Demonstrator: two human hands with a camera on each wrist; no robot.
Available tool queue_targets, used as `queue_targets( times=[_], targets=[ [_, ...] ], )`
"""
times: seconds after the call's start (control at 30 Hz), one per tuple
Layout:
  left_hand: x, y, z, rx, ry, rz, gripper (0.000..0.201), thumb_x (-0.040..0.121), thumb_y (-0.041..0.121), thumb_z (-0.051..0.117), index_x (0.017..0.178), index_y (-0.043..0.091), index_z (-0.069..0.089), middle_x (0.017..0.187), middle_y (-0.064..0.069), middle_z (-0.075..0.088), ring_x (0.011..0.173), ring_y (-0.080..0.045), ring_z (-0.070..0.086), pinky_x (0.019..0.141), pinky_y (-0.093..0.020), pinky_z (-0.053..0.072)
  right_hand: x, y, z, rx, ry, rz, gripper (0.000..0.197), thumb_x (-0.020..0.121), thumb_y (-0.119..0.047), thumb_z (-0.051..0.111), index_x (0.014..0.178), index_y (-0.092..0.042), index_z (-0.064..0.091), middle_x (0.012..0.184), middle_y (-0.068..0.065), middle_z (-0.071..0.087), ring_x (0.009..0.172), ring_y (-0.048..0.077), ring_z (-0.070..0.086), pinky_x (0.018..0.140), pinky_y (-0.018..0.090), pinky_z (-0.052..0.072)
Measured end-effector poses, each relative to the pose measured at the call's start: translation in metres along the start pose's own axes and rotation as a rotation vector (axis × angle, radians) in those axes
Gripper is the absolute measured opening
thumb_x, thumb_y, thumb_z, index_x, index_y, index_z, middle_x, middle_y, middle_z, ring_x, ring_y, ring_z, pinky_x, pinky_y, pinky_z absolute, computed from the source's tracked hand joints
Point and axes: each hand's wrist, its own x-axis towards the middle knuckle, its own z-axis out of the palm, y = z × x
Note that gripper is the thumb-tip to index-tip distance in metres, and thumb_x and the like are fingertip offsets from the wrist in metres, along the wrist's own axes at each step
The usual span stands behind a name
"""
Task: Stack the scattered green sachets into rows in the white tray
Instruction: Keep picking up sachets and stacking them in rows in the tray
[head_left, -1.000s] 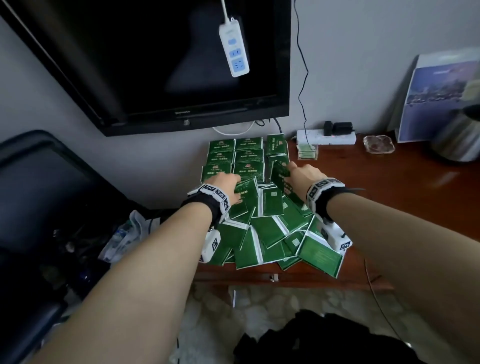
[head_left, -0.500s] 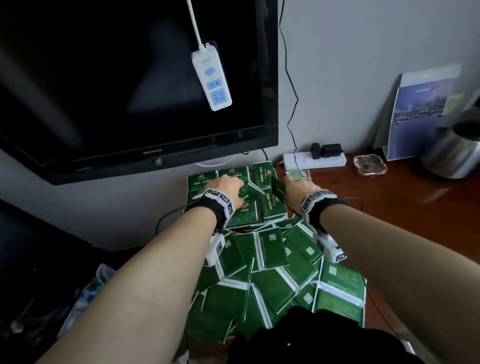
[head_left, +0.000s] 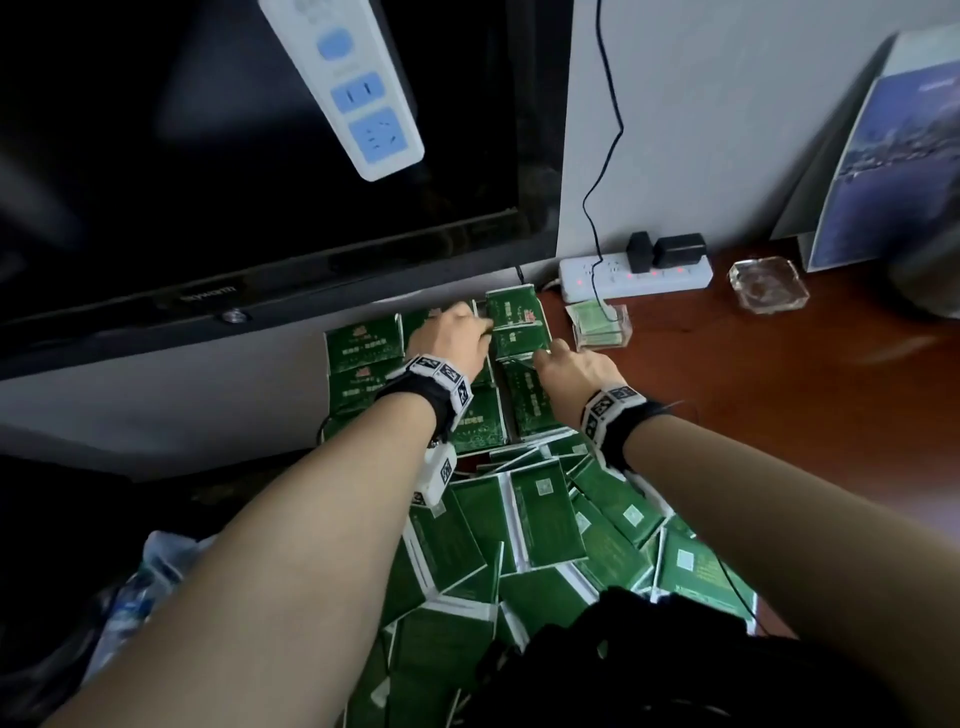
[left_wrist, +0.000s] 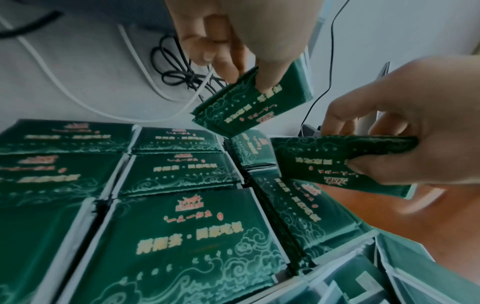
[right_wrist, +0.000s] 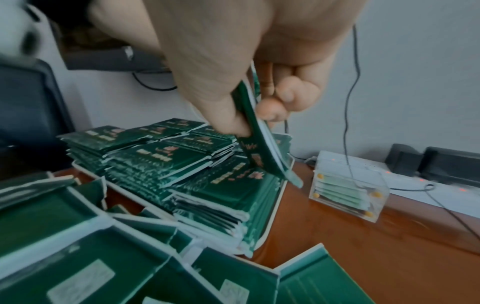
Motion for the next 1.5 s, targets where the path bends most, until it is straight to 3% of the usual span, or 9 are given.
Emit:
queue_targets(
  times=[0.27,0.43,0.53,0.63,0.73,0.87,1.03,1.17,1.5],
  targets=[
    [0.032,0.0,0.03,-0.104,0.016,0.048,0.04,0.1,0.023,0.047,0.139,0.023,0.055,0.138,0.0,0.053,0.118,-0.027,0.056,0.092,-0.04,0.049,0.007,-0.023,0.024,-0.096,-0.037,-0.087,0.033,0.095,0.004,0.042,0.126,0.001,0.049,0.132,0.019,0.039,0.077,0.025,0.068,0.052,0.032,0.037],
    [0.045,-0.001,0.05,-0.107,-0.027,0.106,0.042,0.099,0.019,0.048,0.141,0.022,0.053,0.145,0.004,0.047,0.12,-0.025,0.056,0.091,-0.038,0.051,0.014,-0.032,0.048,-0.071,-0.061,-0.063,0.04,0.096,0.0,0.042,0.135,0.009,0.041,0.143,0.029,0.028,0.083,0.027,0.067,0.055,0.033,0.043],
    [0.048,-0.004,0.063,-0.093,-0.073,0.12,0.044,0.099,0.015,0.048,0.142,0.024,0.051,0.15,0.006,0.042,0.119,-0.026,0.056,0.09,-0.038,0.052,0.016,-0.034,0.057,-0.001,-0.079,-0.021,0.052,0.093,-0.011,0.052,0.138,0.01,0.037,0.14,0.026,0.028,0.073,0.025,0.064,0.053,0.032,0.044],
    [0.049,-0.008,0.073,-0.049,-0.108,0.142,0.052,0.096,0.004,0.048,0.144,0.025,0.047,0.154,0.008,0.036,0.114,-0.026,0.059,0.083,-0.035,0.053,0.016,-0.033,0.06,0.115,-0.074,0.009,0.062,0.093,-0.036,0.051,0.138,0.006,0.037,0.137,0.021,0.03,0.069,0.028,0.062,0.054,0.033,0.043],
    [0.05,-0.012,0.08,-0.041,-0.121,0.165,0.059,0.091,-0.004,0.048,0.143,0.024,0.046,0.155,0.006,0.034,0.11,-0.027,0.06,0.081,-0.037,0.054,0.015,-0.027,0.055,0.254,0.002,0.038,0.045,0.095,-0.045,0.048,0.117,-0.005,0.05,0.125,0.013,0.037,0.074,0.034,0.063,0.06,0.037,0.047],
    [0.053,-0.017,0.095,-0.143,-0.144,0.17,0.071,0.079,-0.014,0.056,0.142,0.019,0.048,0.154,-0.001,0.036,0.119,-0.03,0.057,0.096,-0.043,0.051,0.025,-0.011,0.047,0.48,0.112,0.227,0.027,0.097,-0.035,0.048,0.111,-0.012,0.053,0.118,0.008,0.042,0.081,0.036,0.063,0.072,0.044,0.054],
    [0.048,-0.014,0.092,-0.24,-0.155,0.123,0.065,0.082,0.008,0.065,0.144,0.015,0.046,0.154,-0.004,0.033,0.127,-0.028,0.051,0.1,-0.04,0.049,0.051,0.007,0.038,0.502,0.078,0.378,0.04,0.097,-0.031,0.056,0.13,-0.011,0.046,0.132,0.01,0.04,0.086,0.031,0.057,0.067,0.034,0.038],
    [0.052,-0.012,0.095,-0.26,-0.175,0.13,0.072,0.079,0.025,0.071,0.145,0.013,0.042,0.156,-0.007,0.028,0.131,-0.03,0.045,0.102,-0.042,0.047,0.069,0.017,0.041,0.469,0.01,0.383,0.043,0.096,-0.031,0.06,0.13,-0.01,0.046,0.132,0.009,0.043,0.103,0.031,0.06,0.07,0.033,0.036],
    [0.066,-0.012,0.102,-0.195,-0.17,0.139,0.072,0.08,0.03,0.075,0.142,0.011,0.042,0.154,-0.014,0.03,0.131,-0.037,0.045,0.101,-0.052,0.046,0.085,0.017,0.052,0.478,0.016,0.336,0.037,0.096,-0.033,0.058,0.126,-0.011,0.052,0.122,0.009,0.05,0.108,0.034,0.06,0.075,0.036,0.042]
  ],
)
